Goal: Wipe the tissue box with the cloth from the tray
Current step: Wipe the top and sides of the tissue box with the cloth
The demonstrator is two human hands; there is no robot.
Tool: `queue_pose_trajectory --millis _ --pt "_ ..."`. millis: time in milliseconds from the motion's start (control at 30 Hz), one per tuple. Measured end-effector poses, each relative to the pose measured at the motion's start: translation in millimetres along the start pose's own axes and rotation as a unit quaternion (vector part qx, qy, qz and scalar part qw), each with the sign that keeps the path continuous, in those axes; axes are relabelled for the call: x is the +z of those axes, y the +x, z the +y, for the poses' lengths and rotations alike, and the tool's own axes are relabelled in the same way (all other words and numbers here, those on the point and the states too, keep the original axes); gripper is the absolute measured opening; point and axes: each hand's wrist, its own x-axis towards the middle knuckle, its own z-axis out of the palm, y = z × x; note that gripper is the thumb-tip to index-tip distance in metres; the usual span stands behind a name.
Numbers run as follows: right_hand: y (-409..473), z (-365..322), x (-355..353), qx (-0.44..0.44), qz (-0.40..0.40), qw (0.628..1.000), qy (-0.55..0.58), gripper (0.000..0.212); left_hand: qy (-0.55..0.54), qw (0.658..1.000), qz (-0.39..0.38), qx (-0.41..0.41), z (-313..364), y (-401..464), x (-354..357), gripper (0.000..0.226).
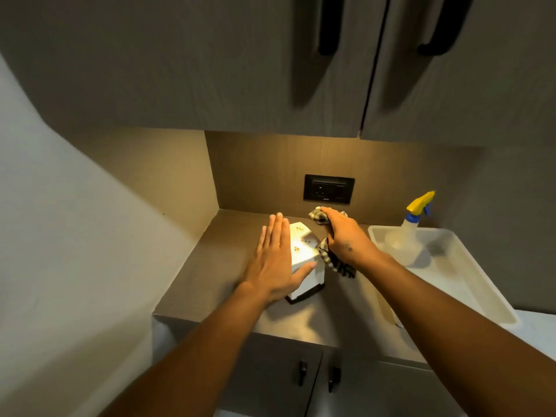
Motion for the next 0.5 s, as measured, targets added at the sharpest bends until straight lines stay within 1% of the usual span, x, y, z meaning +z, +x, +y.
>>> queue_pose_trajectory --millis 100,167,267,333,400,500 --pt "13 -5 15 0.003 -0.010 1.000 0.002 0.048 -0.028 0.999 -0.022 -0.037 -28 0 11 0.122" --pt "21 -5 25 0.005 -0.014 1.000 0.001 0.046 -0.069 0.996 -0.036 -0.052 -40 3 19 0.132" --pt "29 -3 42 0.026 -0.037 0.999 -0.023 0.045 -0.166 0.981 -0.079 -0.065 -48 10 31 0.151" --pt "30 -1 53 0.052 -0.036 0.998 -0.025 0.049 -0.259 0.957 -0.095 -0.092 -49 13 37 0.158" --pt "30 2 60 0.067 -0.013 0.998 -0.014 0.048 -0.328 0.936 -0.077 -0.102 -49 16 46 0.163" --pt "33 8 64 0.069 0.003 0.997 -0.025 0.042 -0.368 0.923 -0.052 -0.100 -49 20 59 0.166"
